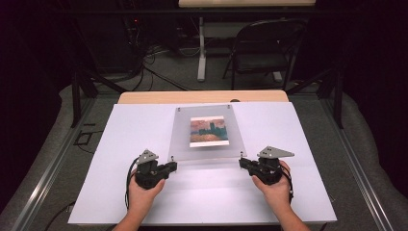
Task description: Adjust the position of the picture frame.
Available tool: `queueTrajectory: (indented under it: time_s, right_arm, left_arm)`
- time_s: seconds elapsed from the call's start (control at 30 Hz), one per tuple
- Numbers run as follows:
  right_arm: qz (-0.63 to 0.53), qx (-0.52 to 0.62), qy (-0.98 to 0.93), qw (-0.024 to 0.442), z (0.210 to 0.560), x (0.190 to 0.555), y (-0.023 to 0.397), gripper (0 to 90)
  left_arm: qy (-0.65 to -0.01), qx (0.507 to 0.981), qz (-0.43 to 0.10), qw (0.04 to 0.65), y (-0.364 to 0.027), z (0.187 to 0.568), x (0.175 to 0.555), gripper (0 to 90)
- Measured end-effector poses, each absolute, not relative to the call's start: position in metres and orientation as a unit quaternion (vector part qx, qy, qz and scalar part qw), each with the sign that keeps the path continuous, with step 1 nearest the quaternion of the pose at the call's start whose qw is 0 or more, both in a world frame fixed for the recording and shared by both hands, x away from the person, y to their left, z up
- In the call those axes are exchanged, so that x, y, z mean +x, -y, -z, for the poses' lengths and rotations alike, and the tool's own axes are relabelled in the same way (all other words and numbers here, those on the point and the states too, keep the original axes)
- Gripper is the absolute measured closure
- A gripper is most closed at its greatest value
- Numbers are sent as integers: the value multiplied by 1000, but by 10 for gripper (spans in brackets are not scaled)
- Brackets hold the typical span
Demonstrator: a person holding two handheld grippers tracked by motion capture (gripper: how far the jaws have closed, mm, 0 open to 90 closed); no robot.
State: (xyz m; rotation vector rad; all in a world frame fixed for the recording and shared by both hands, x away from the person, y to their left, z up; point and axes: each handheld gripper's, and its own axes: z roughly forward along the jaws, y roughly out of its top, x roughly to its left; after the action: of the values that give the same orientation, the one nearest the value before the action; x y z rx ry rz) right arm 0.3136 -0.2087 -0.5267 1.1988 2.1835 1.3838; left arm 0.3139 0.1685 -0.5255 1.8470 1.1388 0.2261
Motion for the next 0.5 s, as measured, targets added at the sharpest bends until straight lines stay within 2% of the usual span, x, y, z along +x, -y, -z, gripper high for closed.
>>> queueTrajectory:
  time_s: [0.5]
  right_arm:
    - [-472,417,-763,148,534,332,203,857]
  left_arm:
    - [-476,745,-110,454,-167,534,326,847]
